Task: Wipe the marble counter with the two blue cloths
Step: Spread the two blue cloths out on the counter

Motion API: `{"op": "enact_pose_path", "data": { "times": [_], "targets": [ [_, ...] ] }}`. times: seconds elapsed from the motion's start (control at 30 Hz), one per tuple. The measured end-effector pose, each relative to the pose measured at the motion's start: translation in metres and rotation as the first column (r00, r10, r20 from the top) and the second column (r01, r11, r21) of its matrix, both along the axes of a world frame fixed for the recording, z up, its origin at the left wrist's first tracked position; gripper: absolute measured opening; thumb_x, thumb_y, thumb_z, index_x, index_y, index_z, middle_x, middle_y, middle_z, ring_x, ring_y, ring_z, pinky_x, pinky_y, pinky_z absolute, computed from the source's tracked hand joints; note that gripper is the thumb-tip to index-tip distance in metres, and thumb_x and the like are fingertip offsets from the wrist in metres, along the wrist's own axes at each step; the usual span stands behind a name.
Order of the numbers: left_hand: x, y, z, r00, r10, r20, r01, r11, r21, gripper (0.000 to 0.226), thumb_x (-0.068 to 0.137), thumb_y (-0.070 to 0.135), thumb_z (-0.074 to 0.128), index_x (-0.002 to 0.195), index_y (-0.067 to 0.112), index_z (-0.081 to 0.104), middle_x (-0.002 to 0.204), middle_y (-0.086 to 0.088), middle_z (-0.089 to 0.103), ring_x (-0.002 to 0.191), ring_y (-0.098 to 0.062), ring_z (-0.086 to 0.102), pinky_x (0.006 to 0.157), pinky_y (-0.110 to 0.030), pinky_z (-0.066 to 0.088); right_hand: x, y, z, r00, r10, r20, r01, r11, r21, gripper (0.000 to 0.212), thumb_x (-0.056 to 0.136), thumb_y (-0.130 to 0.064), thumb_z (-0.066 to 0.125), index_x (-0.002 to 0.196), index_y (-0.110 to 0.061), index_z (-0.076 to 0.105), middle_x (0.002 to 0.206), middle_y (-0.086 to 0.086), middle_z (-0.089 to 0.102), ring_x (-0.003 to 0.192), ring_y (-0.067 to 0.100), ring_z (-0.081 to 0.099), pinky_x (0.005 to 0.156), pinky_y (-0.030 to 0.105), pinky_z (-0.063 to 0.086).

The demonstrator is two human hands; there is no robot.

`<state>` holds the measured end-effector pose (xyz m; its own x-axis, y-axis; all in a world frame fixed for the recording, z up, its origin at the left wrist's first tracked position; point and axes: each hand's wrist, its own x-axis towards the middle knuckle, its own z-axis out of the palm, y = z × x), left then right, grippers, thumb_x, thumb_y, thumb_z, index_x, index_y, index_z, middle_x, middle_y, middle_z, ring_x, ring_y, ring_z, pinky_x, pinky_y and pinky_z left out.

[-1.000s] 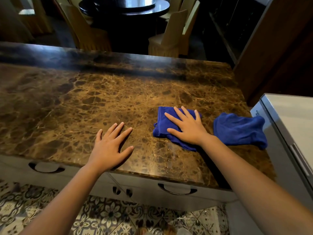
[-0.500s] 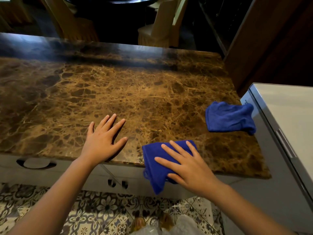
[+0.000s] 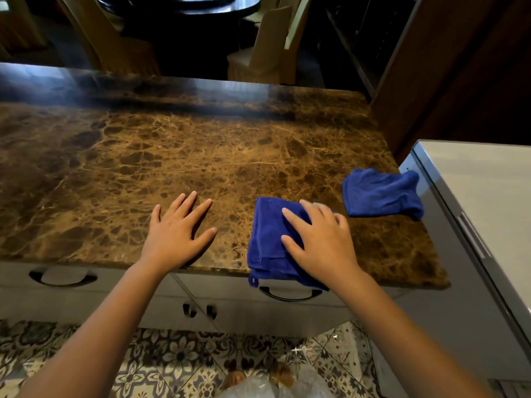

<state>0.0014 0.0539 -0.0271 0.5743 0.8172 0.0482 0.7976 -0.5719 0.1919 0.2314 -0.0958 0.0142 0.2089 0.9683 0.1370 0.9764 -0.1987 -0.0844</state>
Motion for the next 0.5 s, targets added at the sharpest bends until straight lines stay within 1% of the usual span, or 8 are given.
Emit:
{"op": "enact_pose_path", "data": {
  "times": [0.07, 0.1, 0.2, 0.27, 0.37, 0.5],
  "targets": [
    [0.0, 0.0, 0.001, 1.0, 0.0, 0.003, -0.001, 1.0, 0.004, 0.074, 0.075, 0.073, 0.013, 0.142, 0.043, 0.016, 0.157, 0.002, 0.013, 0.143, -0.016, 0.004, 0.113, -0.054, 0.001, -0.005, -0.007, -0.004, 1.0, -0.004, -0.007, 0.004, 0.996, -0.085, 0.054, 0.09, -0.051, 0.041, 0.139, -0.033, 0.031, 0.147, 0.009, 0.034, 0.129, 0.029, 0.03, 0.099, 0.048, 0.03],
    [0.0, 0.001, 0.001, 1.0, -0.001, 0.002, 0.001, 1.0, 0.004, 0.074, 0.074, 0.073, 0.013, 0.142, 0.042, 0.016, 0.157, 0.002, 0.013, 0.144, -0.016, 0.004, 0.113, -0.054, 0.001, -0.008, -0.01, -0.008, 1.0, 0.008, 0.005, -0.007, 0.993, -0.115, 0.054, 0.089, -0.053, 0.036, 0.139, -0.033, 0.032, 0.145, 0.011, 0.036, 0.128, 0.031, 0.032, 0.097, 0.048, 0.033],
    [0.001, 0.0, 0.0, 1.0, 0.003, -0.001, -0.003, 1.0, 0.007, 0.075, 0.074, 0.073, 0.013, 0.142, 0.042, 0.016, 0.157, 0.001, 0.013, 0.144, -0.016, 0.004, 0.113, -0.053, 0.001, -0.009, -0.015, -0.01, 1.0, 0.024, -0.012, -0.025, 0.987, -0.159, 0.056, 0.084, -0.051, 0.028, 0.131, -0.027, 0.048, 0.132, 0.018, 0.053, 0.116, 0.038, 0.049, 0.084, 0.05, 0.045],
    [0.0, 0.0, -0.002, 1.0, 0.011, 0.0, -0.011, 1.0, 0.011, 0.074, 0.075, 0.073, 0.013, 0.142, 0.043, 0.017, 0.156, 0.001, 0.014, 0.143, -0.016, 0.005, 0.113, -0.053, 0.001, -0.007, -0.022, -0.011, 0.998, 0.063, -0.019, -0.065, 0.983, -0.171, 0.054, 0.084, -0.048, 0.029, 0.128, -0.025, 0.051, 0.127, 0.018, 0.057, 0.111, 0.038, 0.052, 0.081, 0.049, 0.047],
    [0.0, 0.002, -0.003, 1.0, 0.007, 0.007, -0.007, 1.0, 0.006, 0.073, 0.075, 0.073, 0.014, 0.141, 0.043, 0.017, 0.156, 0.002, 0.014, 0.143, -0.016, 0.005, 0.113, -0.053, 0.001, -0.003, -0.033, -0.011, 0.99, 0.137, -0.026, -0.139, 0.985, -0.106, 0.049, 0.085, -0.043, 0.033, 0.123, -0.024, 0.056, 0.121, 0.014, 0.061, 0.105, 0.035, 0.055, 0.079, 0.046, 0.048],
    [-0.001, 0.0, -0.001, 1.0, -0.004, 0.019, 0.004, 1.0, 0.0, 0.075, 0.074, 0.074, 0.013, 0.142, 0.042, 0.017, 0.156, 0.002, 0.014, 0.143, -0.016, 0.005, 0.113, -0.053, 0.001, 0.001, -0.047, -0.012, 0.969, 0.218, -0.115, -0.214, 0.976, 0.042, 0.035, 0.084, -0.032, 0.044, 0.106, -0.015, 0.065, 0.101, 0.01, 0.066, 0.089, 0.03, 0.058, 0.07, 0.04, 0.049]
  ]
}}
